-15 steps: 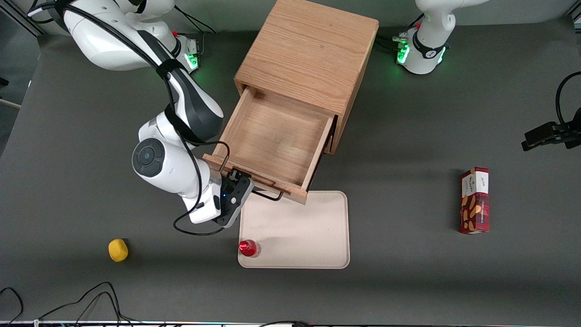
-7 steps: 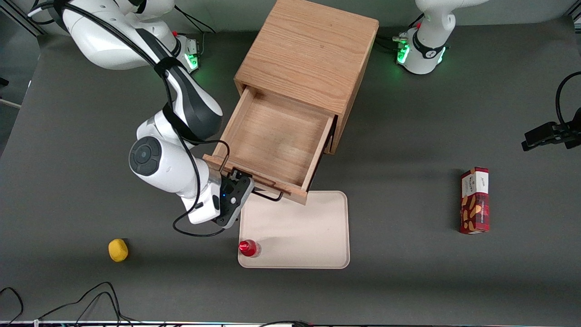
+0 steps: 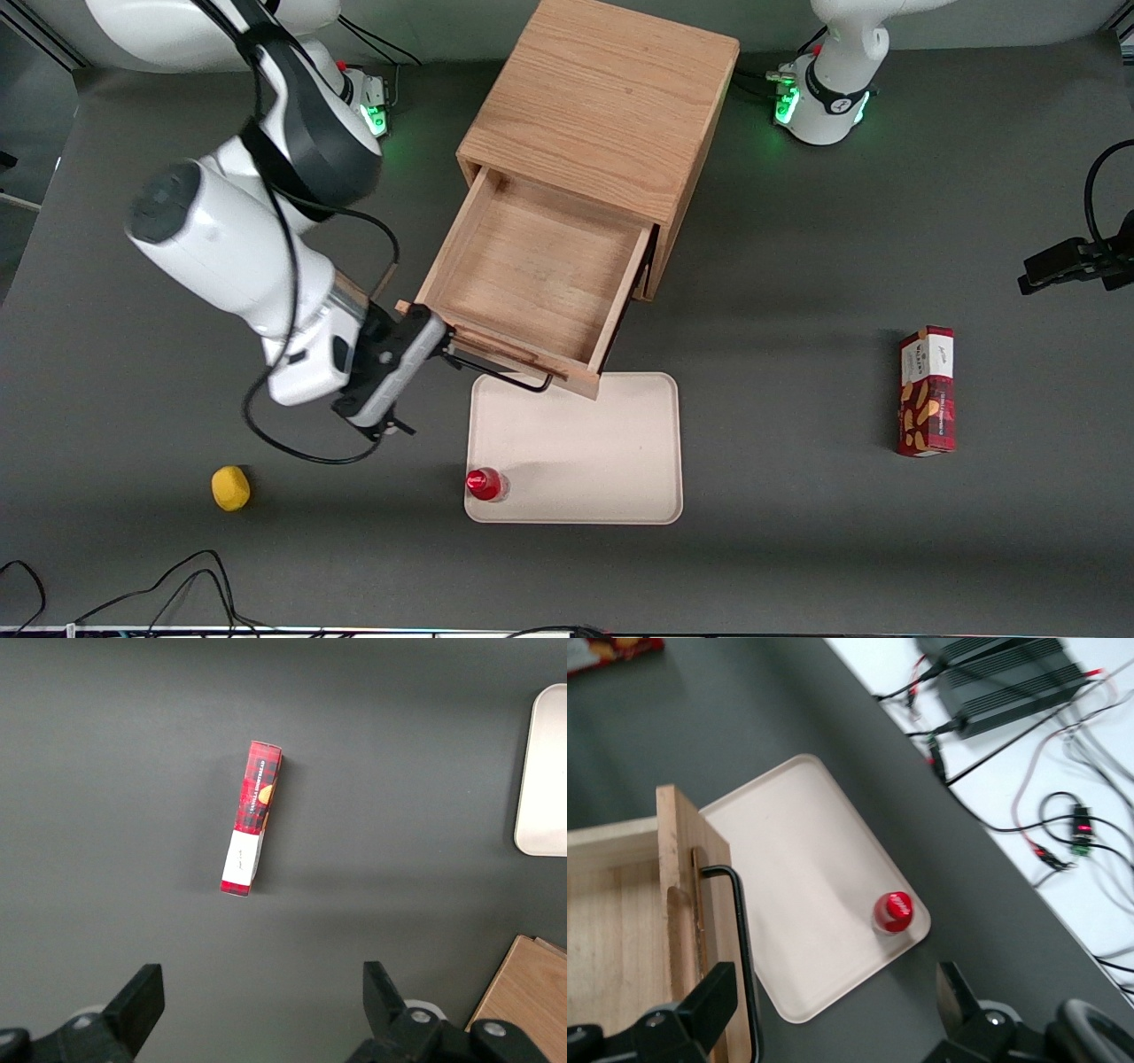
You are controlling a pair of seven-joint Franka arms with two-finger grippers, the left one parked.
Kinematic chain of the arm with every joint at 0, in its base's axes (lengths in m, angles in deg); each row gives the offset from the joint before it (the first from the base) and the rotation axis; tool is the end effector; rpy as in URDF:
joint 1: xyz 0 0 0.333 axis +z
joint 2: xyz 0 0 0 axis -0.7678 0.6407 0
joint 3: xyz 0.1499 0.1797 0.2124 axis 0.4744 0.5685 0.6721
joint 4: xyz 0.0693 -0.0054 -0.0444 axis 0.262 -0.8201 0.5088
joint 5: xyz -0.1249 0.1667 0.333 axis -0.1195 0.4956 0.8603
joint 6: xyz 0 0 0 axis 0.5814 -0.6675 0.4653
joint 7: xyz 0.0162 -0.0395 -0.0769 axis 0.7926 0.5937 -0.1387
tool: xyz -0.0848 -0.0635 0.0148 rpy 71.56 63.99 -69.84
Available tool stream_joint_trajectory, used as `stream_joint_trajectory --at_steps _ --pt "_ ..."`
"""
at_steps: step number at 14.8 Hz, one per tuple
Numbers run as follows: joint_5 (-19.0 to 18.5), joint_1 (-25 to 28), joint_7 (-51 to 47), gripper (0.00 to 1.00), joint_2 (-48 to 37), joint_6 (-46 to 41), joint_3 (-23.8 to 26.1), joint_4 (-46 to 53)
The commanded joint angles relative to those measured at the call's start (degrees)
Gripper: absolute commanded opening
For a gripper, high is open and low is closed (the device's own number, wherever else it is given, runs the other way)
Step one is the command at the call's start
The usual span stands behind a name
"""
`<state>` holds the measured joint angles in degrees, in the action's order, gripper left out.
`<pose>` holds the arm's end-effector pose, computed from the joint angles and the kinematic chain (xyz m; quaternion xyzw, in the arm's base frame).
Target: Open upper drawer
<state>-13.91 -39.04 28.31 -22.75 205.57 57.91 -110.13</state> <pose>0.6624 0.2801 0.5501 -0.8754 -0.4307 -0.1980 0.0943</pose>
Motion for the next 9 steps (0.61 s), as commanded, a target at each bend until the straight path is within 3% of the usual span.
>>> stream_joint_trajectory --at_steps 1,3,7,9 --pt "7.05 -0.66 -2.83 1.0 -7.77 -2.47 -4.82 -5.95" --pt "7.78 -1.62 -5.99 1.0 -12.17 -7.38 -7.56 -8.6" --pt "7.08 -8.48 -25.03 1.0 -18.68 -18.28 -7.57 -12.65" --pt "3.58 -11.28 -31.73 1.0 -21.32 -24.0 -7.57 -14.31"
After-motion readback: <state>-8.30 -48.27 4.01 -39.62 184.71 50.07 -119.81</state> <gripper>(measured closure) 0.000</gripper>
